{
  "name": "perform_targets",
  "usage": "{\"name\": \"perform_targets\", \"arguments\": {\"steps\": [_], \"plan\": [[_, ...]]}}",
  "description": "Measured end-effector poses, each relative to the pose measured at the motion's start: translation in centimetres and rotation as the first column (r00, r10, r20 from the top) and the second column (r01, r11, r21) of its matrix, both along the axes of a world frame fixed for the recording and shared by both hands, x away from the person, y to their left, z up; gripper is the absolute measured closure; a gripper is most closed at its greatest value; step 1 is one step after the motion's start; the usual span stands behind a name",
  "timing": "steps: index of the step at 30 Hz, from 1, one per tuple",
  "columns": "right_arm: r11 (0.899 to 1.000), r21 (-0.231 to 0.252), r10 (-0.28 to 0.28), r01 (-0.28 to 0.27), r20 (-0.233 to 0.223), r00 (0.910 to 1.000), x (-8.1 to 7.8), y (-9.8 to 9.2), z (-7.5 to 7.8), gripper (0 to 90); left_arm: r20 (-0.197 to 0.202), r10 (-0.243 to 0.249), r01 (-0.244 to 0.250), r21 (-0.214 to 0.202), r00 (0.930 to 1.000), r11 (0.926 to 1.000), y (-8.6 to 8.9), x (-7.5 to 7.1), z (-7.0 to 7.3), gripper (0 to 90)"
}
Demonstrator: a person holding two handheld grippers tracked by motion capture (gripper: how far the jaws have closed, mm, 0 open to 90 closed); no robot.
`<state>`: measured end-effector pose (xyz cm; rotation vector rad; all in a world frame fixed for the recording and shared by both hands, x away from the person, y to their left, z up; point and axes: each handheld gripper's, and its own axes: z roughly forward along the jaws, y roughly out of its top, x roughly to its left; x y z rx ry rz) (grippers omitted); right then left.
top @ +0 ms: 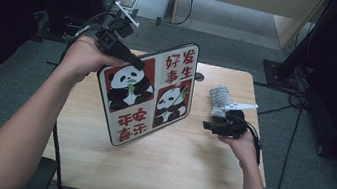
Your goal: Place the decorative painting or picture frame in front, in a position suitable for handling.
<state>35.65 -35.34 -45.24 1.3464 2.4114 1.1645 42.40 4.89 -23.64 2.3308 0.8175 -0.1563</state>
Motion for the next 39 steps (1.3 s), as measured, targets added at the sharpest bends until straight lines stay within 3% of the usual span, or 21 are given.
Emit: {"name": "perform_targets", "arguments": {"steps": [12,15,21,24,25,27,29,35,37,39], "plan": [[0.999,-0.02,-0.036,0.036,0.012,0.9993,1.4,0.1,-0.1,40.8,-0.002,-0.003,0.003,-0.043,1.0,0.9991,0.9,-0.8,-1.4,79.5],[0.999,-0.033,-0.037,0.038,0.027,0.999,1.8,0.1,0.2,40.8,0.01,-0.031,0.032,-0.047,0.9995,0.9984,0.9,-0.7,-1.4,78.9],[0.996,-0.066,-0.059,0.063,0.065,0.9962,2.9,-0.3,0.8,39.8,-0.002,-0.021,0.02,-0.048,0.9998,0.9986,1.2,-0.4,-1.6,77.2],[0.993,-0.085,-0.075,0.081,0.077,0.9942,3.2,-0.7,1.0,39.5,-0.003,-0.033,0.033,-0.051,0.9994,0.9982,1.2,-0.4,-1.7,70.1],[0.99,-0.099,-0.087,0.098,0.109,0.9902,3.5,-1.0,1.2,39.5,0.002,-0.038,0.038,-0.05,0.9993,0.998,1.1,-0.4,-1.7,68.4],[0.989,-0.1,-0.099,0.111,0.12,0.9878,3.9,-1.3,1.4,39.0,0.004,-0.039,0.039,-0.045,0.9992,0.9982,1.1,-0.4,-1.7,65.7],[0.985,-0.119,-0.109,0.124,0.122,0.9865,4.3,-1.8,1.4,38.8,0.011,-0.021,0.022,-0.047,0.9997,0.9987,1.2,-0.3,-1.7,58.7],[0.979,-0.119,-0.148,0.163,0.131,0.9804,5.4,-2.8,1.6,39.0,0.022,-0.006,0.007,-0.063,0.9997,0.998,2.1,-0.2,-1.7,53.1],[0.976,-0.121,-0.165,0.181,0.133,0.9773,6.0,-3.1,1.2,39.0,0.063,0.004,0.0,-0.062,0.998,0.9981,2.4,-0.3,-1.7,50.7],[0.974,-0.122,-0.179,0.191,0.109,0.9779,6.7,-3.4,0.6,38.9,0.069,0.001,0.004,-0.071,0.9976,0.9975,2.7,-0.4,-1.9,47.8]]}}
